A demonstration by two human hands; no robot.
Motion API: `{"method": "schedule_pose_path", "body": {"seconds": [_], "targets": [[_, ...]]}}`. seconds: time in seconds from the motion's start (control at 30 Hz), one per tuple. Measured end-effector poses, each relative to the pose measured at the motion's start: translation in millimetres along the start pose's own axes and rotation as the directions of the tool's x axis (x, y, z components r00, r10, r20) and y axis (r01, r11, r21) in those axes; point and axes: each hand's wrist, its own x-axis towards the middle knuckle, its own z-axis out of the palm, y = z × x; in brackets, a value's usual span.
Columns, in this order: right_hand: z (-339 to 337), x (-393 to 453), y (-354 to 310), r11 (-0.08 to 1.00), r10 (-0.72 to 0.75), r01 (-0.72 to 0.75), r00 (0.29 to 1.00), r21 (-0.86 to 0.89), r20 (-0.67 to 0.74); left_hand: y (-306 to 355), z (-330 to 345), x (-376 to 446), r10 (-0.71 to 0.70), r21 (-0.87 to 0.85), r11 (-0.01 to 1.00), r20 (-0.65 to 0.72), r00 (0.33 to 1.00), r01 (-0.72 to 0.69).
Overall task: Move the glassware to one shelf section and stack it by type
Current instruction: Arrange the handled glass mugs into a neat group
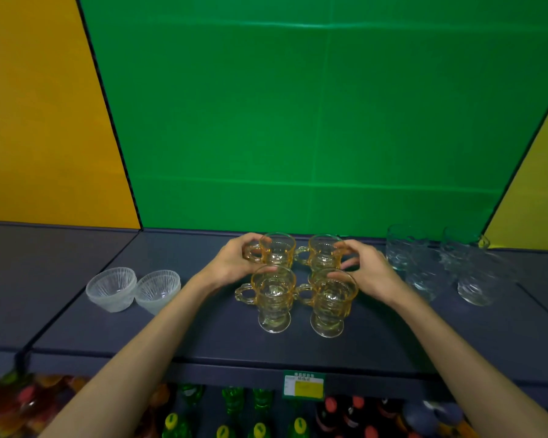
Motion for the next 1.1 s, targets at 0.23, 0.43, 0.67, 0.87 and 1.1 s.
{"method": "schedule_pose_path", "body": {"seconds": [0.23, 0.43, 0.67, 0.87, 1.1], "targets": [[0.1, -8.1, -7.3, 1.0, -0.017, 0.016, 1.0, -0.007, -0.011, -1.1, -2.9, -4.6, -0.031, -0.025, 0.999, 0.012, 0.999, 0.031], [0.3, -8.8, -5.7, 1.0, -0.016, 0.016, 1.0, -0.01, -0.01, -3.9, -1.6, -4.6, -0.042, -0.006, 0.999, 0.003, 0.999, 0.042], [-1.0, -11.3, -8.1, 1.0, -0.005, 0.005, 1.0, -0.021, -0.013, -1.1, -1.1, -7.7, -0.035, 0.026, 0.999, 0.0, 0.999, 0.035], [-5.6, -11.3, -4.4, 0.998, 0.034, -0.033, 0.999, -0.05, 0.019, -3.9, -10.9, -8.8, -0.069, 0.051, 0.996, 0.04, 0.997, 0.067], [-23.4, -8.4, -13.9, 0.967, -0.06, 0.036, 0.995, -0.253, -0.086, 16.7, -39.8, -10.3, -0.052, 0.174, 0.984, 0.035, 0.998, 0.045]]}}
